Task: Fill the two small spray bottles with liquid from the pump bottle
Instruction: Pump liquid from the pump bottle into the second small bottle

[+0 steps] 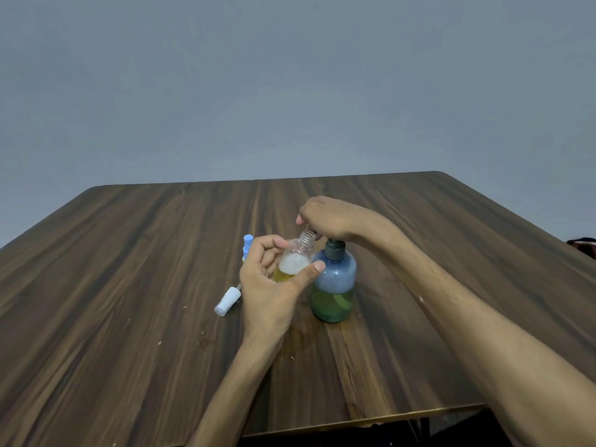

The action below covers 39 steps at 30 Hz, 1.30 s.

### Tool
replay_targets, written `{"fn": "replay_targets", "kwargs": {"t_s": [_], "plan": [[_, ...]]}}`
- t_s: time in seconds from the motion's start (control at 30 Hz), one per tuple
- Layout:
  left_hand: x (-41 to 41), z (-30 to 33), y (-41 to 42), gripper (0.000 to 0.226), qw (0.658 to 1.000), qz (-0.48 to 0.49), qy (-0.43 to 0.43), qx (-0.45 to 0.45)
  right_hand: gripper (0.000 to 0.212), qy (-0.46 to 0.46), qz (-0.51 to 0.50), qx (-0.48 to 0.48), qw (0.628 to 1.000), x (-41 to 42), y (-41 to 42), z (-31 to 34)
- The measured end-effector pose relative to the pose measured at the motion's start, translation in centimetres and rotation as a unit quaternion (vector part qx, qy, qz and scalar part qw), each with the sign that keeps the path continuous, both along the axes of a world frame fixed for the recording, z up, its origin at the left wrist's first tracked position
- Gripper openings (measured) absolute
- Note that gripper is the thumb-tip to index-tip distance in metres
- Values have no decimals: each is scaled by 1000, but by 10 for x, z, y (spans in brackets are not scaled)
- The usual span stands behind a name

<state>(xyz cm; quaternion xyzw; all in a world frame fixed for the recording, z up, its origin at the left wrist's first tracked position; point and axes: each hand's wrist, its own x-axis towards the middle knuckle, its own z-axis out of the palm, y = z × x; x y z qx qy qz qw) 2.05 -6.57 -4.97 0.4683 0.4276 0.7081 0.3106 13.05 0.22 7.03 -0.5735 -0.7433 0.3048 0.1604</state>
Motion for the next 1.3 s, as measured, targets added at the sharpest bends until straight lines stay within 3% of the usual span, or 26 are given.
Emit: {"fn": "replay_targets", "kwargs": {"t_s": [0.63,1.07,1.3], "plan": [[0,2,-2,55,1000,2,6,-3,37,-19,5,5,1000,-1,4,2],[0,1,0,56,1000,0,5,0,38,-109,28,35,993,0,7,-9],[1,1,0,60,1000,-6,0,-1,41,-72,12,39,997,2,5,-4]]}}
